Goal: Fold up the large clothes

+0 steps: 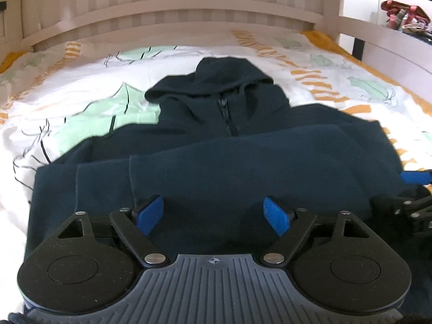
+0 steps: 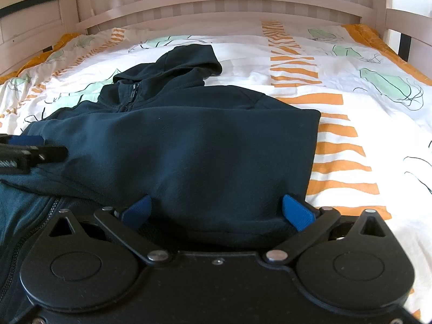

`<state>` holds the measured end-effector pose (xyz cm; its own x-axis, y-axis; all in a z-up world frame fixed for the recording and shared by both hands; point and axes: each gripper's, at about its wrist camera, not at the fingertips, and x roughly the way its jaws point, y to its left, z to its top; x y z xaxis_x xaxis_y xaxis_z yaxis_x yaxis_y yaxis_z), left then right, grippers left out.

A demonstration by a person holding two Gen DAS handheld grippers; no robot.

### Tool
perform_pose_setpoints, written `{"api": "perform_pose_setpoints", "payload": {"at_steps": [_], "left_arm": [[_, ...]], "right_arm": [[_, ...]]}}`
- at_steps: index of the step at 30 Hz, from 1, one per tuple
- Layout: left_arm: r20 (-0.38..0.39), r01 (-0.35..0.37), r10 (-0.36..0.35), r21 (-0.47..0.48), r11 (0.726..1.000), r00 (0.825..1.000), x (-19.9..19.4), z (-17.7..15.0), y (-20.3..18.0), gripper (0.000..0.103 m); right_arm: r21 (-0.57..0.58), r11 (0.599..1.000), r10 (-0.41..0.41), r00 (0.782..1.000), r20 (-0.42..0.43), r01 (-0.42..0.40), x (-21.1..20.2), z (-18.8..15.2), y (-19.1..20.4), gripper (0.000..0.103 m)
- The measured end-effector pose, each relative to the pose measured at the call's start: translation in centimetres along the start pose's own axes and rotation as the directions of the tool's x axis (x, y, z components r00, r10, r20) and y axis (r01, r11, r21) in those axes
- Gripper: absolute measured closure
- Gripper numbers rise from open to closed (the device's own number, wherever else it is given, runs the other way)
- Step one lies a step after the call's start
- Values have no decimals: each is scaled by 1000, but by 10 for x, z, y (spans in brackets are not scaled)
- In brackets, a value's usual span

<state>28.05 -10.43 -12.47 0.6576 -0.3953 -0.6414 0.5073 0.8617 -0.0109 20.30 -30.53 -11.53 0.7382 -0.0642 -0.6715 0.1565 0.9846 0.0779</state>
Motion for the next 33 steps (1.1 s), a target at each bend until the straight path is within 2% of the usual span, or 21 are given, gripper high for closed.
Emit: {"api": "perform_pose_setpoints", "payload": {"at_steps": [3,7,17,33], "left_arm": [[18,17,-16,-36,999,1000,4,-5,5,18],[29,25,-24,-28,999,999,5,-9,3,12],[55,40,-37,-45,998,998,10,-16,4,6],[62,24,-22,-32,999,998,10,-18,1,5]], "right_arm": [[0,1000,0,1000,0,0,0,0,0,0],[-2,1000,-1,1000,3,1,0,-1,0,0],[9,1000,13,1000,21,-13,0,-5,-3,0],[-8,1000,-4,999,45,5,0,-10,1,0]]}}
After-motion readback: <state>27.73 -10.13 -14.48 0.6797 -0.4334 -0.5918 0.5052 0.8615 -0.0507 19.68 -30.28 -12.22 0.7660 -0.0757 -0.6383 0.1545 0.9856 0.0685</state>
